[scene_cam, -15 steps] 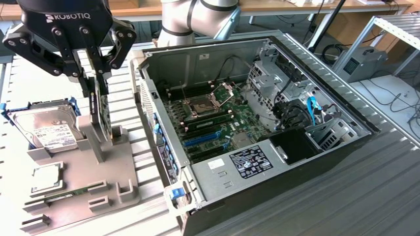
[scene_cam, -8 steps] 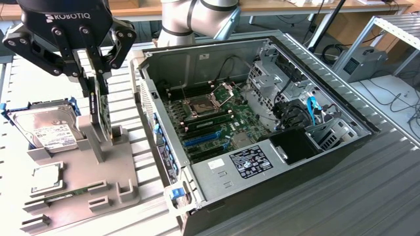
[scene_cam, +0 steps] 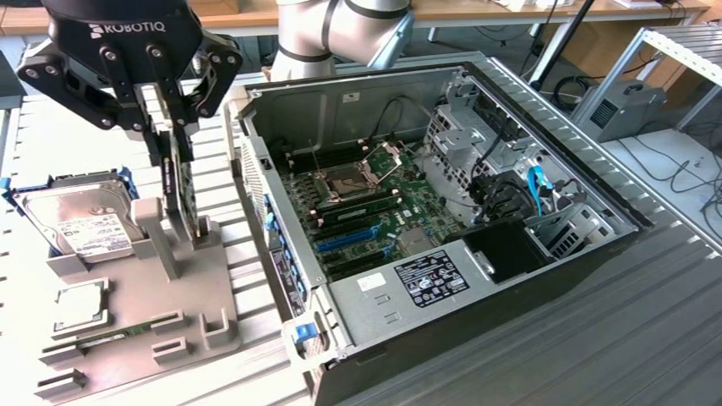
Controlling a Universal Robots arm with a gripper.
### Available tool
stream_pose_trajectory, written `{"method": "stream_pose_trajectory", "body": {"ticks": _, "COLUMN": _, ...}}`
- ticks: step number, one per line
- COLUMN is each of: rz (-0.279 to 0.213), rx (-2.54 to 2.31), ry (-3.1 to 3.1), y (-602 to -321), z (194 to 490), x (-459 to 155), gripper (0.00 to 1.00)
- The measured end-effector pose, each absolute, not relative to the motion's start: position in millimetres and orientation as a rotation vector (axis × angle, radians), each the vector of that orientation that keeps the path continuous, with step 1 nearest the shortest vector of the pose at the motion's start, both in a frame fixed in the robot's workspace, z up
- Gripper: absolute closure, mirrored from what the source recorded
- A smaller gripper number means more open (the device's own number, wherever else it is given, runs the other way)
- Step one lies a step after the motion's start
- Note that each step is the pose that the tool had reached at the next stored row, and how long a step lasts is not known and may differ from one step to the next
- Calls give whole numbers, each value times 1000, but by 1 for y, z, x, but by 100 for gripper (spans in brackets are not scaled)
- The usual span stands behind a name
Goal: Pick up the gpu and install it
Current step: 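Pick up the gpu and move the gpu toward the slot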
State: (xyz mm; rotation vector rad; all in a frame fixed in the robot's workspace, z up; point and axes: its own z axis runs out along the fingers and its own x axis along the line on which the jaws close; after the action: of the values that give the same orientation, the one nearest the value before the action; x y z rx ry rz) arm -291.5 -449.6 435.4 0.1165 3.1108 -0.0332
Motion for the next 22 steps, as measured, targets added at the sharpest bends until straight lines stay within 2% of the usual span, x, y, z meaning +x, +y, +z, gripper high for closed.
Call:
{"method": "stream_pose_trajectory", "body": {"ticks": 10, "rz": -34, "rx": 117, "ry": 3111, "y": -450, "z": 435, "x": -277, "gripper": 74}}
{"method": "stream_pose_trajectory", "body": {"ticks": 22, "rz": -36, "rx": 116, "ry": 3111, "y": -450, "z": 435, "x": -185, "gripper": 74}}
